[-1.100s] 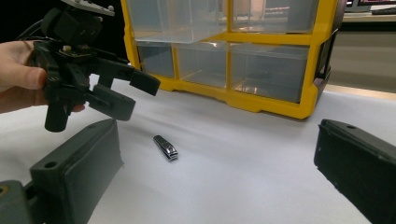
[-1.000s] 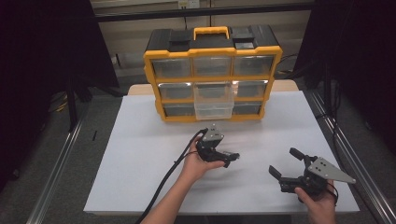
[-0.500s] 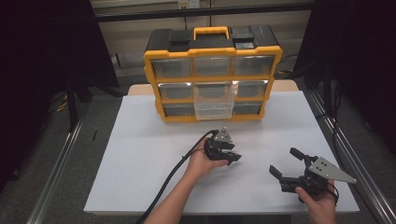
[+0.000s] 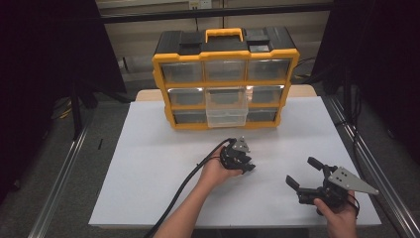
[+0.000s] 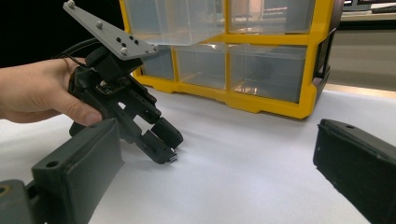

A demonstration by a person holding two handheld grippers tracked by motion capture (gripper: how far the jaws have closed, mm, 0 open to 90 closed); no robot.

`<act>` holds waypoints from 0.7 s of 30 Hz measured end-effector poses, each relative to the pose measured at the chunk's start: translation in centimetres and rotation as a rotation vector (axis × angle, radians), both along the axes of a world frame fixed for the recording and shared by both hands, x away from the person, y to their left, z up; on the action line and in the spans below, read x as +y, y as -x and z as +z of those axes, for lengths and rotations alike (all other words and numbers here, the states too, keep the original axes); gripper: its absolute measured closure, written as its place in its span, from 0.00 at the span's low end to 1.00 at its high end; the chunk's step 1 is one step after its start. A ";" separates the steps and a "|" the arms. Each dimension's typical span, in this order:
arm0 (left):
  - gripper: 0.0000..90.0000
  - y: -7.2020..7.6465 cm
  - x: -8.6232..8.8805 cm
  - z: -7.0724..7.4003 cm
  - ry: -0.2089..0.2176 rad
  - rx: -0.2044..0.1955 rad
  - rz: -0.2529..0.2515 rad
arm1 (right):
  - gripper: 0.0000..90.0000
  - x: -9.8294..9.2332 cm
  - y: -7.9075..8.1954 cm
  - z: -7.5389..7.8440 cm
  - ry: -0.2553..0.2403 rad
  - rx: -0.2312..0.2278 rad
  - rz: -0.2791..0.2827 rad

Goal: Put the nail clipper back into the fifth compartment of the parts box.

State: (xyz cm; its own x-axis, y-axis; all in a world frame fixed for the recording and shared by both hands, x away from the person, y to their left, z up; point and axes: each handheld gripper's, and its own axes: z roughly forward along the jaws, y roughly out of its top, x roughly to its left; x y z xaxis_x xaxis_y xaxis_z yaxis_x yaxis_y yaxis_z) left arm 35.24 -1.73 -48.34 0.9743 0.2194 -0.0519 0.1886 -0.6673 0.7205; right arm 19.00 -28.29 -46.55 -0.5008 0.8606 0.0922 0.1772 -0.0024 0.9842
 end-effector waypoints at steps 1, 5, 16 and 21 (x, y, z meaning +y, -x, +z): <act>0.72 0.1 -0.1 0.0 0.003 -0.008 0.005 | 0.01 0.0 0.0 0.0 0.001 -0.002 0.000; 0.73 0.1 -0.3 0.2 -0.022 -0.009 0.001 | 0.01 0.1 0.0 0.0 0.004 0.000 0.007; 0.87 0.1 -0.3 0.2 -0.020 0.031 0.015 | 0.01 0.0 0.0 0.0 -0.007 0.003 0.011; 0.86 0.2 -0.4 0.4 -0.040 0.019 0.010 | 0.01 0.1 -0.1 -0.1 -0.010 0.002 0.011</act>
State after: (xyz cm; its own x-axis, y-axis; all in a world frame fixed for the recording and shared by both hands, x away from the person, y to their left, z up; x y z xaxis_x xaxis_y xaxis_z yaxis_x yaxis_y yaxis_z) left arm 35.05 -2.18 -47.98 0.9710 0.2311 -0.0612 0.2085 -0.6935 0.6896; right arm 19.09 -28.21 -46.61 -0.5104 0.8539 0.1020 0.1794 -0.0103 0.9837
